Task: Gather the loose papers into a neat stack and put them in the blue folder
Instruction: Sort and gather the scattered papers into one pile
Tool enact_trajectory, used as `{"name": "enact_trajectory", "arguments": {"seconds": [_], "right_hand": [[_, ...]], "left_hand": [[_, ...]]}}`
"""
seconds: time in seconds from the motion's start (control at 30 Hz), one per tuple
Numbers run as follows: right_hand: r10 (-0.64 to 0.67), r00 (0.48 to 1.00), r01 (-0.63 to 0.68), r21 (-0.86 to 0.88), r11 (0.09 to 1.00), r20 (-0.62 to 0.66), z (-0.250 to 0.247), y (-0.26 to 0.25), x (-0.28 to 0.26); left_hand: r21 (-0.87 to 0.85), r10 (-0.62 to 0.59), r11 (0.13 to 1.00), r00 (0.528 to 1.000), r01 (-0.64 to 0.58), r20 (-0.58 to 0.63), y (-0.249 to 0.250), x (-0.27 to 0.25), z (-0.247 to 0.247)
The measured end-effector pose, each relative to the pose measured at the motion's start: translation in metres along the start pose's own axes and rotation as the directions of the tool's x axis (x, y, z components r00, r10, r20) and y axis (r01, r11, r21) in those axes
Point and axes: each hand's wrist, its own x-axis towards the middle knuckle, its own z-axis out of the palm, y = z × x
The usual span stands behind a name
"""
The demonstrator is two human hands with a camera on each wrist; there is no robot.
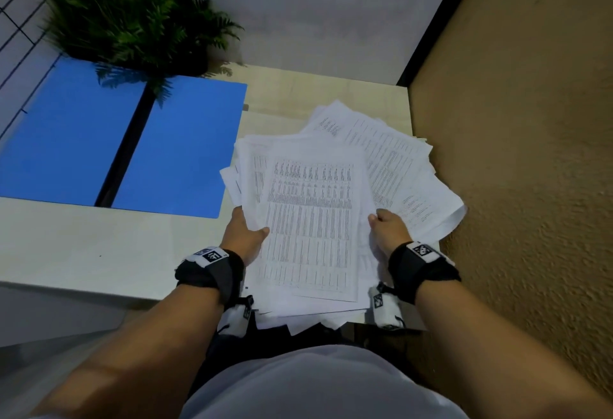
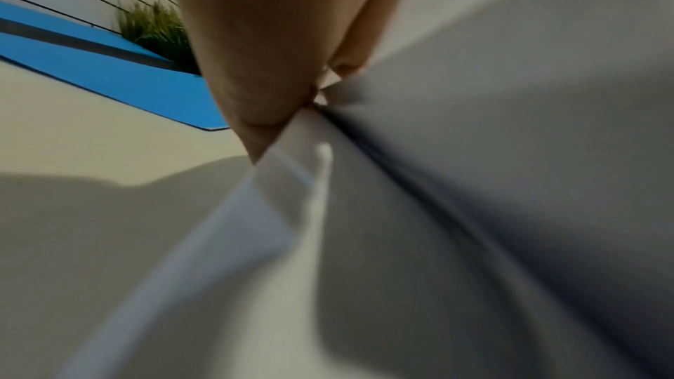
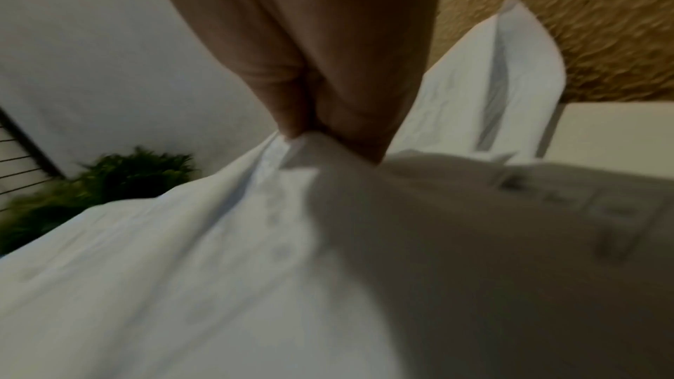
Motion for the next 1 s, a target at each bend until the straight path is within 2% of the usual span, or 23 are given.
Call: {"name": "enact_trajectory", "arguments": {"seconds": [0.07, 0.13, 0.23, 0.33, 0.37, 0.4, 0.43, 0.47, 0.5, 0.57, 0.6, 0.63, 0.7, 0.8, 0.9, 1.0], "right_hand": [[-0.026, 0.998, 0.028, 0.047, 0.999, -0.051, 0.015, -0.007, -0.011], [-0.038, 0.997, 0.036, -0.028, 0.999, -0.064, 0.03, -0.018, -0.021], [-0.017, 0.999, 0.024, -0.172, 0.985, 0.04, 0.047, -0.026, -0.024], [-0.077, 0.987, 0.116, -0.305, 0.945, 0.139, 0.053, -0.027, -0.018], [-0.083, 0.992, 0.106, -0.277, 0.955, 0.092, 0.049, -0.029, -0.015], [-0.061, 0.998, 0.051, -0.248, 0.967, -0.033, 0.042, -0.03, -0.012], [-0.029, 0.977, -0.021, -0.231, 0.973, -0.211, 0.034, -0.029, -0.005], [0.041, 0.934, -0.12, -0.203, 0.972, -0.354, 0.022, -0.03, -0.003], [0.116, 0.891, -0.202, -0.155, 0.967, -0.439, 0.012, -0.026, 0.004], [0.292, 0.873, -0.303, 0.035, 0.952, -0.392, 0.003, -0.017, 0.019], [0.346, 0.889, -0.299, 0.193, 0.934, -0.3, 0.003, -0.015, 0.023], [0.348, 0.912, -0.269, 0.325, 0.907, -0.217, 0.005, -0.011, 0.027], [0.264, 0.955, -0.207, 0.332, 0.921, -0.137, 0.007, -0.01, 0.025], [0.156, 0.976, -0.127, 0.18, 0.975, -0.154, 0.0, -0.012, 0.022], [0.038, 0.95, -0.008, 0.096, 0.995, -0.311, -0.014, -0.016, 0.015], [-0.095, 0.923, 0.1, -0.007, 0.995, -0.373, -0.036, -0.024, -0.001]], "left_hand": [[0.05, 0.018, 0.999, 0.999, -0.019, 0.032, 0.004, -0.005, 0.001], [0.099, 0.022, 0.995, 0.998, -0.028, 0.067, 0.008, -0.009, 0.0], [0.113, 0.009, 0.993, 0.994, -0.022, 0.111, 0.013, -0.012, -0.001], [0.044, 0.009, 0.999, 0.995, -0.014, 0.104, 0.008, -0.008, -0.001], [0.02, 0.013, 1.0, 0.995, -0.015, 0.094, 0.006, -0.008, -0.002], [0.001, 0.01, 1.0, 0.996, -0.01, 0.086, 0.004, -0.007, -0.003], [-0.013, 0.0, 1.0, 0.997, 0.001, 0.081, 0.001, -0.005, -0.005], [-0.026, -0.018, 0.999, 0.997, 0.02, 0.078, -0.001, -0.003, -0.006], [-0.038, -0.035, 0.999, 0.996, 0.039, 0.08, -0.002, -0.003, -0.009], [-0.035, -0.073, 0.996, 0.992, 0.077, 0.1, -0.007, -0.001, -0.013], [-0.02, -0.087, 0.996, 0.989, 0.09, 0.12, -0.009, -0.001, -0.014], [-0.012, -0.098, 0.995, 0.983, 0.101, 0.153, -0.007, -0.003, -0.015], [-0.03, -0.098, 0.994, 0.968, 0.108, 0.231, -0.003, -0.006, -0.016], [-0.05, -0.095, 0.993, 0.962, 0.111, 0.257, 0.001, -0.007, -0.017], [-0.073, -0.103, 0.99, 0.966, 0.123, 0.237, -0.003, -0.003, -0.018], [-0.089, -0.1, 0.988, 0.968, 0.123, 0.23, -0.011, 0.004, -0.018]]}}
